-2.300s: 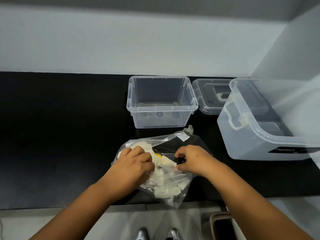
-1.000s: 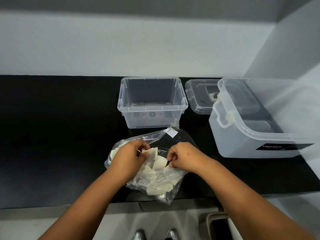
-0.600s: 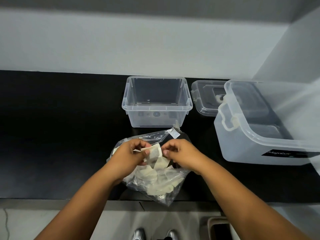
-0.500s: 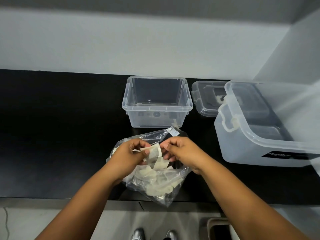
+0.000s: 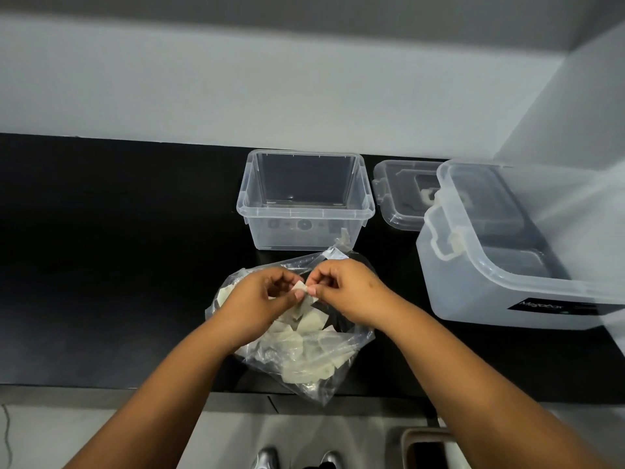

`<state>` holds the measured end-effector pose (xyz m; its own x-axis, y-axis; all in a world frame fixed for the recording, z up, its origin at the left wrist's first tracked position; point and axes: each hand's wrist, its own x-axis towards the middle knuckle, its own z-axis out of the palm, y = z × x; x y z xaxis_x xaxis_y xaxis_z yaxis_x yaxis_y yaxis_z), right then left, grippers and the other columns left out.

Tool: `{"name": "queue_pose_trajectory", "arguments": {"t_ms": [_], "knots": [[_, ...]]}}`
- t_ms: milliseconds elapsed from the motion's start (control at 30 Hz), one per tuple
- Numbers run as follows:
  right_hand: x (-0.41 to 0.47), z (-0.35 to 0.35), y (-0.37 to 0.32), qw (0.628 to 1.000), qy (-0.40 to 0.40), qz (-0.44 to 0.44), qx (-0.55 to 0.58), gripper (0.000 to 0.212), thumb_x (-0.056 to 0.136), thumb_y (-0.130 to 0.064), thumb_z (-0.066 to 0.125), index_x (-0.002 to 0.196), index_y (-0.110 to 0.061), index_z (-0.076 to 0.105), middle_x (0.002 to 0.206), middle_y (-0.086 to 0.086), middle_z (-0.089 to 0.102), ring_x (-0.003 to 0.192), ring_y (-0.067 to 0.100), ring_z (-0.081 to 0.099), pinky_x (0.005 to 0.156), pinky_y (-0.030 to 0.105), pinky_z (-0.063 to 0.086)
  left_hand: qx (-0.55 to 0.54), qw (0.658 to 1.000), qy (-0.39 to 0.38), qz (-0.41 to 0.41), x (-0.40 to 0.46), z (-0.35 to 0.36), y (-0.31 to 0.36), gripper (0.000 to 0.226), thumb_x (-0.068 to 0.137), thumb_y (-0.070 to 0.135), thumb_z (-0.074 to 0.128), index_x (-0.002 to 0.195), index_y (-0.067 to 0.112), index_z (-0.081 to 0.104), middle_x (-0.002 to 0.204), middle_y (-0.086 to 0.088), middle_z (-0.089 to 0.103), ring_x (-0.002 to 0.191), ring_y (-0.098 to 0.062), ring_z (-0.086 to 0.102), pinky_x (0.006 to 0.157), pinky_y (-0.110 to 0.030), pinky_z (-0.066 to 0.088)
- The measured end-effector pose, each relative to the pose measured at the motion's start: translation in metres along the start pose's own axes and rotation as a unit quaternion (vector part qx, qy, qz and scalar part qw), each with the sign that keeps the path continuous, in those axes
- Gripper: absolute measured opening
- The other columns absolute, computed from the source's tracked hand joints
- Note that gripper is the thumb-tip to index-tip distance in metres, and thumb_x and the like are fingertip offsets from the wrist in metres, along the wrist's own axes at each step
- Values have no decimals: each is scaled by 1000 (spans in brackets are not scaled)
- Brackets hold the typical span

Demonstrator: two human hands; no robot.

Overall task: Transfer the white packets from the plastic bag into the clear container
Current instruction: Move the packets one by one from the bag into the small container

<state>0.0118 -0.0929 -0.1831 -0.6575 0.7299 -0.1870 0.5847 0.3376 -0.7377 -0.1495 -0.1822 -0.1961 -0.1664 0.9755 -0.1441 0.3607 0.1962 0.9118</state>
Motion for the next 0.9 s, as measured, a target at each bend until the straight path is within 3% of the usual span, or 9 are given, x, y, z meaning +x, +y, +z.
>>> {"name": "queue_pose_trajectory", "arguments": {"t_ms": [100, 167, 267, 367, 500, 700, 900], "knots": [[2, 0, -1, 1000, 11, 4, 11, 7, 89, -24, 66, 83, -25, 69, 79, -3, 70, 77, 15, 68, 76, 34, 57, 13, 999, 29, 5, 3, 1, -2, 3, 86, 17, 69, 89, 17, 70, 75, 1, 71, 65, -1, 63, 59, -15, 49], [3, 2, 4, 999, 19, 31, 15, 10, 90, -22, 63, 83, -24, 69, 81, -2, 71, 78, 14, 69, 80, 35, 58, -15, 999, 46, -12, 4, -1, -7, 1, 87, 16, 68, 86, 16, 69, 78, -7, 70, 65, -11, 63, 61, -28, 54], [2, 5, 14, 994, -39, 69, -73, 7, 90, -25, 64, 94, -22, 70, 87, -5, 69, 76, 9, 65, 76, 29, 56, -72, 995, 54, -40, 3, -3, -12, 3, 89, 11, 65, 86, 13, 66, 78, -7, 64, 60, -6, 59, 53, -22, 51], [1, 14, 18, 988, -88, 90, -93, 18, 86, -26, 71, 101, -19, 68, 93, -3, 69, 83, 12, 65, 77, 28, 54, -155, 985, 50, -65, 2, -6, -14, 3, 90, 9, 63, 87, 9, 64, 82, -14, 66, 70, -21, 65, 58, -30, 57], [2, 18, 20, 988, -93, 104, -74, 15, 82, -24, 75, 93, -17, 68, 89, 0, 71, 77, 13, 65, 76, 32, 55, -211, 972, 48, -91, 1, -7, -12, 8, 92, 10, 59, 90, 4, 63, 81, -17, 69, 71, -25, 68, 63, -37, 61], [-1, 11, 22, 994, -70, 74, -48, 5, 84, -24, 72, 84, -21, 68, 71, -10, 60, 63, 3, 54, 58, 17, 49, -214, 970, 54, -100, 2, -8, -10, 9, 93, 12, 58, 89, 5, 63, 78, -15, 70, 70, -25, 67, 71, -44, 59], [-2, -2, 22, 997, -45, 58, -26, 19, 87, -19, 69, 74, -29, 59, 69, -7, 63, 65, 7, 61, 71, 27, 52, -213, 970, 56, -98, 3, -8, -6, 9, 92, 13, 59, 88, 7, 63, 70, -6, 69, 62, -15, 66, 65, -38, 58]]}}
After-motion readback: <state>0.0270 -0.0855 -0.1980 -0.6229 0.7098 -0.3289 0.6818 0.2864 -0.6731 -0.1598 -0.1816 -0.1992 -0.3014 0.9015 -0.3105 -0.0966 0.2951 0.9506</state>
